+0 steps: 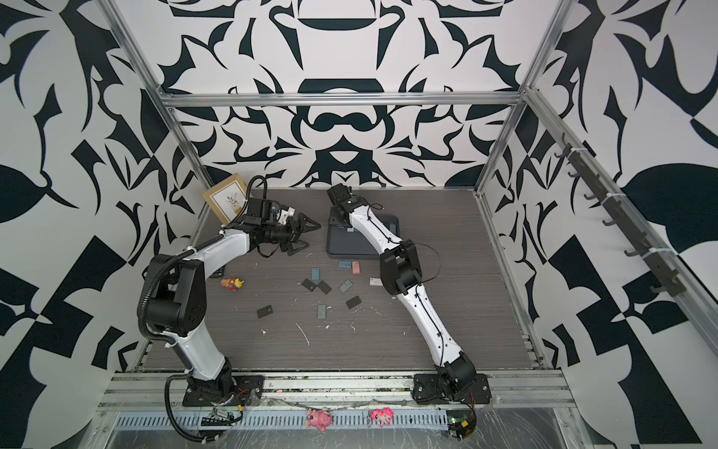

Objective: Put the eraser in the storage box
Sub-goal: Place the eraser in the storage box.

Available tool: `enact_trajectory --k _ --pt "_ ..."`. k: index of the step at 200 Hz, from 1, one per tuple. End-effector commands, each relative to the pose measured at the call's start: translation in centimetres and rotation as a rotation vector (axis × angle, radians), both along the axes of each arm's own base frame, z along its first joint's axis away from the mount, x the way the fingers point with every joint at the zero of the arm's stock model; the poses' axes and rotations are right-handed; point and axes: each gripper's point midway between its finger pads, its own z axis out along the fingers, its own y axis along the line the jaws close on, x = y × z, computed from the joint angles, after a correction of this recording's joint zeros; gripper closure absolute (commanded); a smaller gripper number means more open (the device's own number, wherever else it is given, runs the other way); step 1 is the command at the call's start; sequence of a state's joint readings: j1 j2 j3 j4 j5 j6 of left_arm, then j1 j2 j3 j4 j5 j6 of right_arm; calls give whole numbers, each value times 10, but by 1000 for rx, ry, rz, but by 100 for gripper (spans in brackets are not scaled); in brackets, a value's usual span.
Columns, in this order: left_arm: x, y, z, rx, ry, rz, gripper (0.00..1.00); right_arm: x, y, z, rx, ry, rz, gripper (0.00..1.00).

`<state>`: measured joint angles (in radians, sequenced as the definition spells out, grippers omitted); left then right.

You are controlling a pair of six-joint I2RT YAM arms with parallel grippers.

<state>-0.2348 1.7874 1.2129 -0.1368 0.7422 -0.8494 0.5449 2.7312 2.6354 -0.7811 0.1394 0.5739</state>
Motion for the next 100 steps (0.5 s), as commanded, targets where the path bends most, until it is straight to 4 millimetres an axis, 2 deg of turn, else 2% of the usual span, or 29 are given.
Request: enact_trajectory --k 1,18,20,25,100 --pt "3 0 8 -18 -19 0 1 -10 -8 18 -46 7 5 71" --pt "3 1 9 -18 -21 1 1 -12 -6 24 -40 3 5 71" --pt "3 1 9 -17 -21 1 1 -15 -8 15 -53 25 5 71" --pt "3 0 9 -17 -21 0 1 -17 -8 12 -55 32 6 71" --pt "3 0 11 -20 -23 -1 1 -24 -10 20 -57 45 0 72"
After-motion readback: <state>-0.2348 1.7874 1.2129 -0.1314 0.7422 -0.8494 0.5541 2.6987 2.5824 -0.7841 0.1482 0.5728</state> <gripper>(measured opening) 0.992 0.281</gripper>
